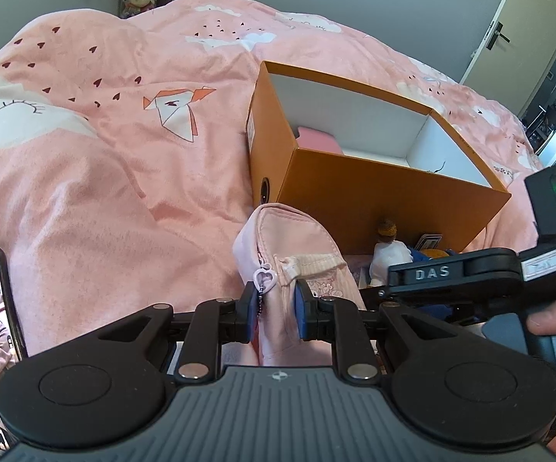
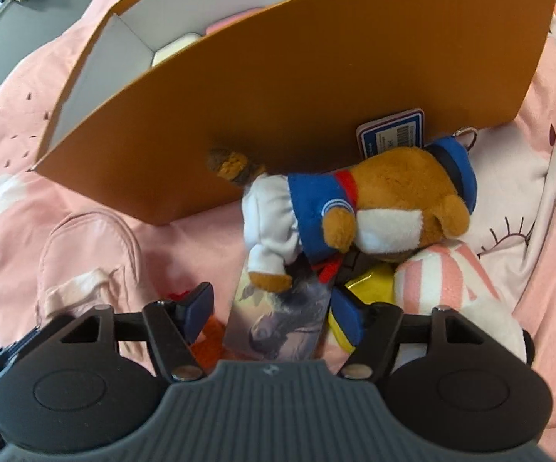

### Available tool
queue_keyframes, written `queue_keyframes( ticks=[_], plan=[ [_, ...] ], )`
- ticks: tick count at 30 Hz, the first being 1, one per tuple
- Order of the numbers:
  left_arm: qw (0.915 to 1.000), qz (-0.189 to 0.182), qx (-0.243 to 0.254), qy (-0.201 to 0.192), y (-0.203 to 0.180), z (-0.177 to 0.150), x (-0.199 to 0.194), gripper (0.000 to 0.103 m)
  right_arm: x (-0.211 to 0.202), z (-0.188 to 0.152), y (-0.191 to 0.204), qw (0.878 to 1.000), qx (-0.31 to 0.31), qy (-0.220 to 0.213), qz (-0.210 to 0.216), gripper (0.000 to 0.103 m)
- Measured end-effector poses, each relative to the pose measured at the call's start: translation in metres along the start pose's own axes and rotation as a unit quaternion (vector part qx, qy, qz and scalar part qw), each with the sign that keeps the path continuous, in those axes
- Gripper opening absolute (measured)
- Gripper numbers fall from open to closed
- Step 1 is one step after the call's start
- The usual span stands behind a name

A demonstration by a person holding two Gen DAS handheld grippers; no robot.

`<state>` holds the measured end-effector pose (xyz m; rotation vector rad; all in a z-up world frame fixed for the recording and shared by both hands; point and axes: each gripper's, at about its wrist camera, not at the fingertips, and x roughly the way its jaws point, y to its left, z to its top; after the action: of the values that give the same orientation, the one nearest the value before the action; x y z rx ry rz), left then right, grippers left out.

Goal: Organize objects
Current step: 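Grasp the trading card with the right gripper while the left holds the pink backpack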

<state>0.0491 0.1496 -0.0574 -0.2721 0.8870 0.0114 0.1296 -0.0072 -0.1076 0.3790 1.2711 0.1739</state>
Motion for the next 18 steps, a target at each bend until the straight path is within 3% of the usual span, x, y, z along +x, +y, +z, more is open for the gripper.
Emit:
queue_keyframes(
  ticks=[3,7,11,18],
  plan=[
    [1.0,0.0,-0.003,0.002,0.001,0.0,0.003,0.022,0.005,-0.002,0.009,1.0,-0.011,0.004,-0.007,0.079],
    [1.0,-0.001,-0.003,0.002,0.001,0.0,0.004,0.022,0.012,-0.007,0.021,0.999,-0.032,-0.001,-0.024,0.079],
    [1.0,0.001,-0.003,0.002,-0.001,0.0,0.005,0.022,0.015,-0.011,0.025,0.998,-0.047,-0.012,-0.04,0.062],
    [1.0,0.004,0.0,0.001,0.0,-0.001,0.003,0.022,0.002,-0.026,0.023,0.997,-0.079,0.014,0.01,0.06]
  ],
)
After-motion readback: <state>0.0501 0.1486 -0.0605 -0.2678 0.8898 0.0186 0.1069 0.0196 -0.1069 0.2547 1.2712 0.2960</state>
